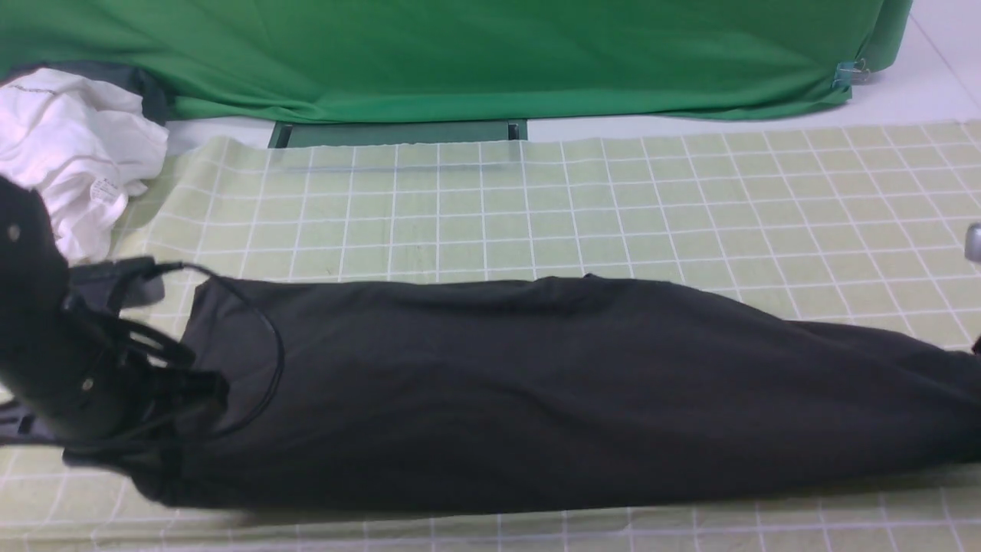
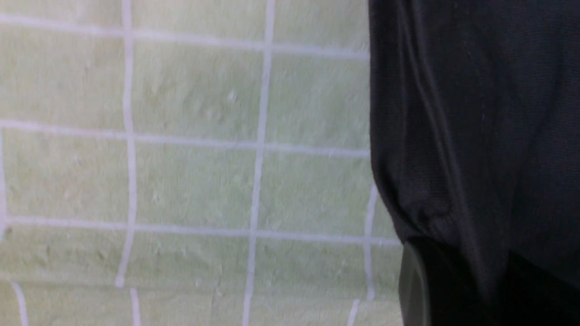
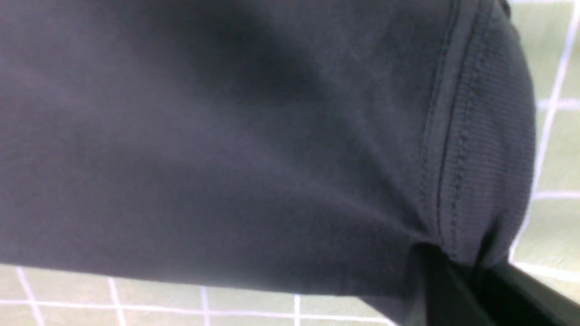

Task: Fold a long-sleeved shirt over a green coffee tablecloth.
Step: 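Pull the folded dark garment lengthwise by its ends to straighten it flat on the table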

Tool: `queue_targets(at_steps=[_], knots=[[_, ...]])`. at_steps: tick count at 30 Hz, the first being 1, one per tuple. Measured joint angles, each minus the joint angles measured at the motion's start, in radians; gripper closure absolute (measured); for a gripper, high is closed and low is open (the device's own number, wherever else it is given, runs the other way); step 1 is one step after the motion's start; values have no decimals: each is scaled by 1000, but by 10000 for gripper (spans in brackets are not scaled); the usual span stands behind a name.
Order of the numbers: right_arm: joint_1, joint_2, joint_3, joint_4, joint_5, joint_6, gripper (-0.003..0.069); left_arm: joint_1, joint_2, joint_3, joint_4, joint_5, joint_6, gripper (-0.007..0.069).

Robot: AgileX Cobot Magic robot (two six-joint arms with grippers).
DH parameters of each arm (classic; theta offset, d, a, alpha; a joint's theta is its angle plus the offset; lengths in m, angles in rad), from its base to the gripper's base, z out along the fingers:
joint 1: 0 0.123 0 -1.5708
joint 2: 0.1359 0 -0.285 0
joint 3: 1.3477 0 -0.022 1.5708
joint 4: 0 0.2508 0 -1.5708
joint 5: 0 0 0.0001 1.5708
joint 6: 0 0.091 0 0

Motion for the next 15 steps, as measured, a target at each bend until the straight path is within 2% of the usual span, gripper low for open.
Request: queue_targets(at_steps=[3, 6, 7, 8, 9, 11, 12, 13, 14, 15], knots=[[0, -7, 63, -32, -52, 51, 542, 0, -22, 32, 2, -4, 0, 557], [0, -7, 80, -63, -73, 88, 428, 0, -25, 35, 5, -17, 1, 540], [0, -7, 80, -71, -77, 98, 356, 0, -27, 35, 7, -19, 2, 515], [0, -9, 80, -74, -77, 101, 324, 0, -28, 35, 9, -17, 2, 495], [0, -14, 79, -76, -75, 104, 237, 0, -28, 35, 19, -13, 3, 461], [0, -18, 76, -77, -65, 107, 182, 0, -28, 35, 44, 1, 5, 385], [0, -27, 64, -78, -50, 110, 95, 0, -28, 25, 82, 28, 5, 320], [0, -37, 57, -78, -45, 112, 60, 0, -28, 16, 99, 50, 5, 274], [0, -39, 56, -78, -42, 112, 53, 0, -28, 13, 103, 55, 5, 266], [0, -61, 45, -76, -39, 118, 25, 0, -29, -12, 128, 94, -5, 200]])
